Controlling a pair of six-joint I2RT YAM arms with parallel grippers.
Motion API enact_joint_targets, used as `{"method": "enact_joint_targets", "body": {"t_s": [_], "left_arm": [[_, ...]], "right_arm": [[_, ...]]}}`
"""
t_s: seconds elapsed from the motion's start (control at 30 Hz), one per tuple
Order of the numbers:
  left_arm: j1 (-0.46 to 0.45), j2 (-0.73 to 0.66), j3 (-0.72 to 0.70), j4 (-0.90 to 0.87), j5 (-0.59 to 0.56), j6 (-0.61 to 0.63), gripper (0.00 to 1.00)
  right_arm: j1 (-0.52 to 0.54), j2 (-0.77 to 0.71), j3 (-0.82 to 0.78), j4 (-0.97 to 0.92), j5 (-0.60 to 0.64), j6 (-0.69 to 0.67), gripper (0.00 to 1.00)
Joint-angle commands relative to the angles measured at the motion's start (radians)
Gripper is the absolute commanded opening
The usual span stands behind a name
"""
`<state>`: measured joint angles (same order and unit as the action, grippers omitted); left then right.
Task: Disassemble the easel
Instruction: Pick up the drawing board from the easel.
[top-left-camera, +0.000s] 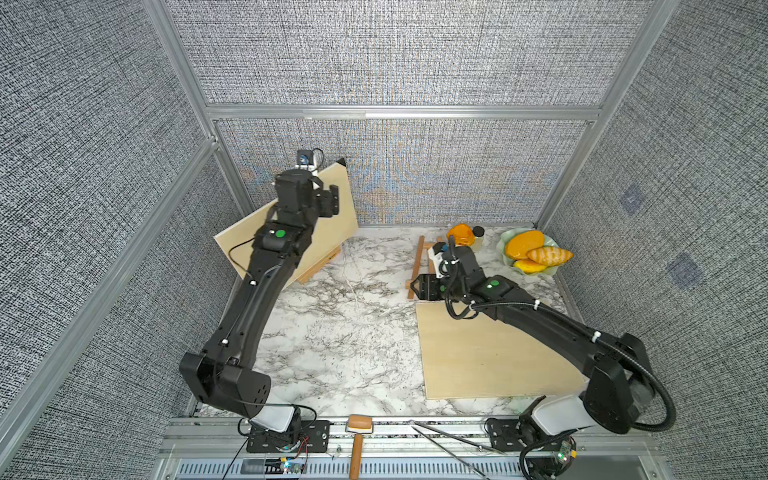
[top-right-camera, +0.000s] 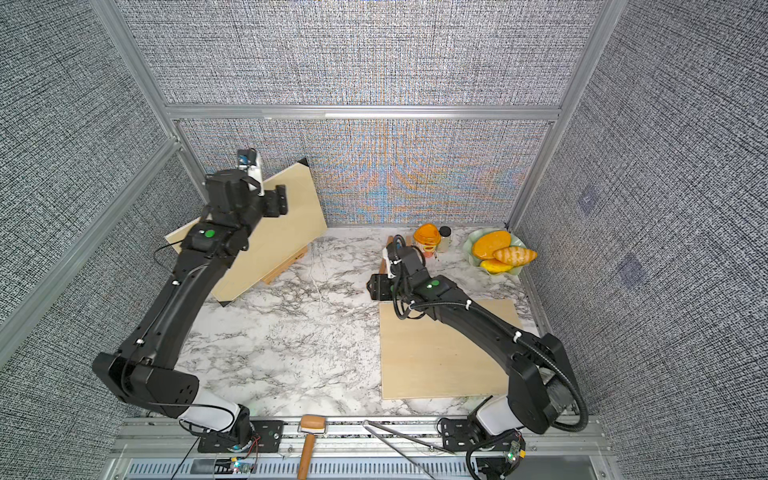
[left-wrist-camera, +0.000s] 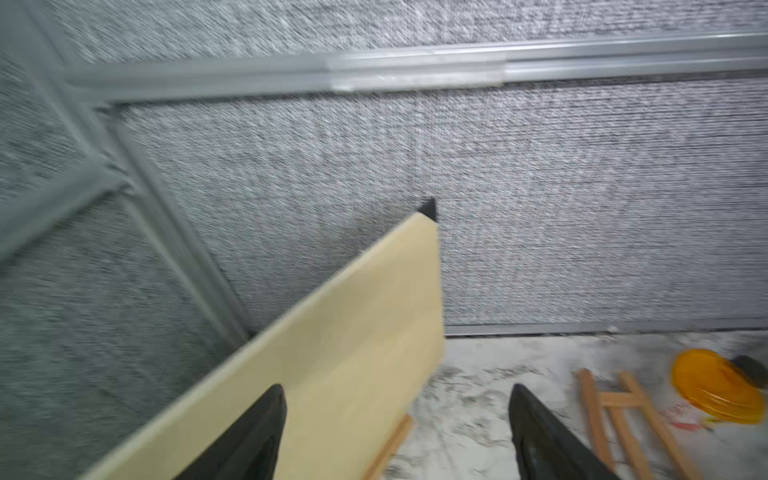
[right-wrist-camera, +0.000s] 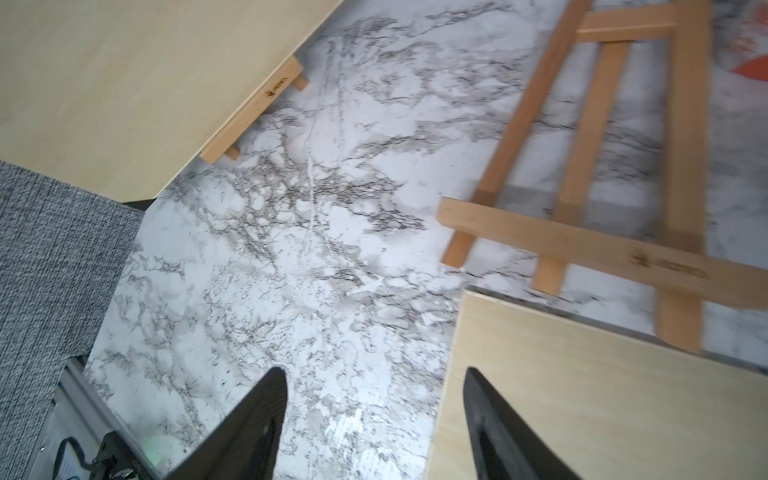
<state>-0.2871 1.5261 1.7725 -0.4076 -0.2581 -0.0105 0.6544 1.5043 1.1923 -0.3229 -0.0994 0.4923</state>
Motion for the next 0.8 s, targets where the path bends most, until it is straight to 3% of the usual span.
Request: {"method": "enact_joint_targets", "body": {"t_s": [0.0,0.17,0.43,0.53,0.67,0.77], "left_arm": [[0.048,-0.027,0.025,-0.097,-0.033,0.204,0.85],[0.188,0.012,0.102,-0.193,0.126,0.247,0.88],[0.384,0.212,0.347,-0.336,0.457,0.251,0.9],[0.411,0.327,0.506,-0.412,0.536,0.274,0.9],[0.414,0.404,0.579,-0.429,0.657,0.296,0.9],[0.414,0.451,0.609,-0.438,0.635,0.306,0.88]], "right_arm": [[0.057,0.069,0.069,-0.02,-0.015,-0.002,0.69],[0.152,0.245,0.262,-0.12,-0.008,-0.046,0.69],[0.226,0.473,0.545,-0.241,-0.057,-0.087,0.69],[0.229,0.529,0.596,-0.264,-0.084,-0.09,0.7],[0.228,0.585,0.645,-0.301,-0.093,-0.108,0.7],[0.228,0.614,0.67,-0.325,-0.086,-0.127,0.7]]}}
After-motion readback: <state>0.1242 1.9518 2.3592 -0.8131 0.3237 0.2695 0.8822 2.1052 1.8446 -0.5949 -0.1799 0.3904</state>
